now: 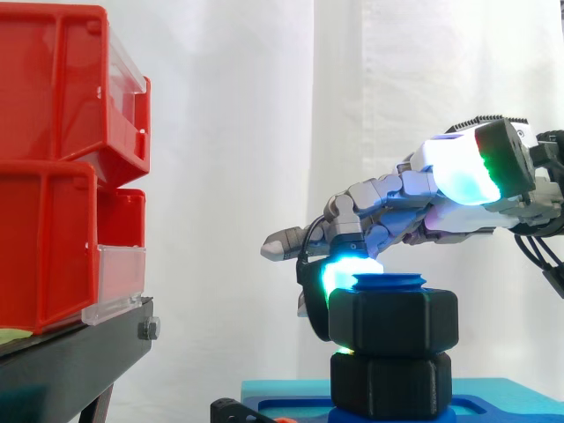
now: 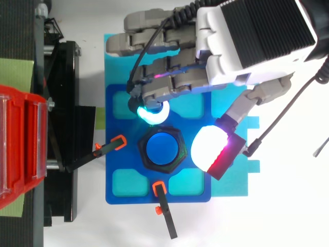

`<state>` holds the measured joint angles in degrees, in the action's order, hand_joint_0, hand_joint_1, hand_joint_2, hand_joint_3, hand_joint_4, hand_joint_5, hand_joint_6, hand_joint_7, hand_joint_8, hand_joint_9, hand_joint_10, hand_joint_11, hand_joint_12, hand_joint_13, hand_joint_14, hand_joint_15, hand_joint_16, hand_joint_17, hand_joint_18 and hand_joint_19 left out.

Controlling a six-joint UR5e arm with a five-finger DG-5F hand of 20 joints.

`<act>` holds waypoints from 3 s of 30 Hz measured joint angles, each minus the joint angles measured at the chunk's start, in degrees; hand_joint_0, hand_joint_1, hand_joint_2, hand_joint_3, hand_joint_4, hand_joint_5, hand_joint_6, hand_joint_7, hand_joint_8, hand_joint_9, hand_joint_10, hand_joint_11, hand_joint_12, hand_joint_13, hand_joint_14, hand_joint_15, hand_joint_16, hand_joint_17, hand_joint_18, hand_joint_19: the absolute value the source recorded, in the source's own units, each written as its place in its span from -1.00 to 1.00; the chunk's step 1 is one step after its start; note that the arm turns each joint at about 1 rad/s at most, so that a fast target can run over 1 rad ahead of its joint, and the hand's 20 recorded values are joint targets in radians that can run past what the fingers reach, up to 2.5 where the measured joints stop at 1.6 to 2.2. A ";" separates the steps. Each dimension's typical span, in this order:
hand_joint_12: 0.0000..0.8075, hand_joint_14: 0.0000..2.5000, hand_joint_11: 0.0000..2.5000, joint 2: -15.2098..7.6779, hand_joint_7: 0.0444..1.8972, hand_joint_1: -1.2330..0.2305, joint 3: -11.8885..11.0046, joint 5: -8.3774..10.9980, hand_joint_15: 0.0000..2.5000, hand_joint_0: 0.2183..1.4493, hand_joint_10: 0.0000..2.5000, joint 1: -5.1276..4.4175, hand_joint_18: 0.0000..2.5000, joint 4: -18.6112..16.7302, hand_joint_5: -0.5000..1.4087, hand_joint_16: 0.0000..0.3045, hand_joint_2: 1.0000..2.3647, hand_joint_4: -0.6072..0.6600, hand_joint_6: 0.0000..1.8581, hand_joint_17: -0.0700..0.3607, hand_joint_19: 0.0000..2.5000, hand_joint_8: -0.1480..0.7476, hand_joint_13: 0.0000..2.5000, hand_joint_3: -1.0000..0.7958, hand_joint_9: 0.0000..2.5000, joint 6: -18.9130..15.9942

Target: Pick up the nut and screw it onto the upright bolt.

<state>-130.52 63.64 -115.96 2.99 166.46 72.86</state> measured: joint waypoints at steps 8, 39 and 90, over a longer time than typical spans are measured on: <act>-0.23 -1.00 -1.00 0.00 0.40 0.46 -0.02 -0.66 -1.00 -0.56 -1.00 0.67 -1.00 -0.36 -0.50 -0.77 -1.00 0.24 -0.42 -0.30 -1.00 -0.05 -0.83 -0.44 -0.54 -0.04; -0.21 -1.00 -1.00 -0.03 -0.29 0.52 -7.37 -3.81 -1.00 -0.57 -1.00 1.87 -1.00 5.64 -0.62 -0.73 -1.00 0.33 -0.46 -0.25 -1.00 -0.15 -0.93 -0.44 -0.61 -0.14; -0.20 -1.00 -1.00 -2.98 -0.03 0.57 0.06 3.83 -1.00 -0.56 -1.00 -4.27 -1.00 -6.94 -0.61 -0.74 -1.00 0.34 -0.46 -0.26 -1.00 -0.09 -0.91 -0.44 -0.61 -5.26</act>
<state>-133.51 63.69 -112.13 -1.28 159.51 67.60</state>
